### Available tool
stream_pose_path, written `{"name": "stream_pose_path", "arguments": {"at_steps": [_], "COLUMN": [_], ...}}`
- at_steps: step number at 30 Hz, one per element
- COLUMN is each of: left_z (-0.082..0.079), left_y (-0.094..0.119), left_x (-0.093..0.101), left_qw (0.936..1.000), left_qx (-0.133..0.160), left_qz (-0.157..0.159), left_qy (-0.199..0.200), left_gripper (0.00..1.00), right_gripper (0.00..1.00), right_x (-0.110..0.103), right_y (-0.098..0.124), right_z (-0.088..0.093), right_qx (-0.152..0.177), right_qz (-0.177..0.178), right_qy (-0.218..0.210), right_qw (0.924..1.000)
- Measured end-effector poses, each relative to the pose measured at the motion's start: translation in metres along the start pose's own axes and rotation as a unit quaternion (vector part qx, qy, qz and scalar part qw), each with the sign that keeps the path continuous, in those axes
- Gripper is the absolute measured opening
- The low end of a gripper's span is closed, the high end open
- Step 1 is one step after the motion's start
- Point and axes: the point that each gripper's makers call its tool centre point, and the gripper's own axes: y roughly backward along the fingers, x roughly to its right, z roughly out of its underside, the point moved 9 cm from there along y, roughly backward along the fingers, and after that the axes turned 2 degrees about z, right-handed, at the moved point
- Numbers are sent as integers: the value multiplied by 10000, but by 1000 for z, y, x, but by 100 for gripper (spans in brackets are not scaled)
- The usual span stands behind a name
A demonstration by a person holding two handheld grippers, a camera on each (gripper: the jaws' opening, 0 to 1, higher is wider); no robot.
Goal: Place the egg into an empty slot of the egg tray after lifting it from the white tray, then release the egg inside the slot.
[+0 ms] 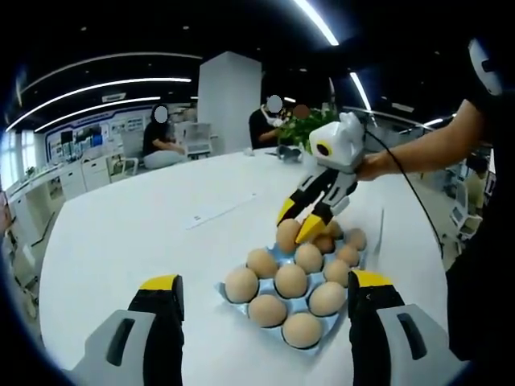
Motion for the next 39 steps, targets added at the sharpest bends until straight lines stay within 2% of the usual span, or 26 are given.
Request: {"name": "stream_pose_path", "arguments": {"at_steps": [13,19,32,39], "left_z": [0,1,0,-4], "left_y": [-2,-2,-1,-2], "left_x": [0,2,1,3], "left_qw": [10000,10000,10000,10000], "left_qx": [33,27,33,56], "left_qz": [20,40,-6,0], "left_qy": [30,34,30,3], "left_gripper": [83,82,82,82], "right_gripper": [25,26,27,26], "right_x": [3,-3,0,3], "right_y": [-11,-19,-16,-2], "right_z": [0,4,7,12], "right_qx": [-205,-501,-332,-80], "right_qz": [-115,-231,-291,-284], "right_qy": [217,531,402,-8], "right_qw": [9995,9971,9982,9996]}}
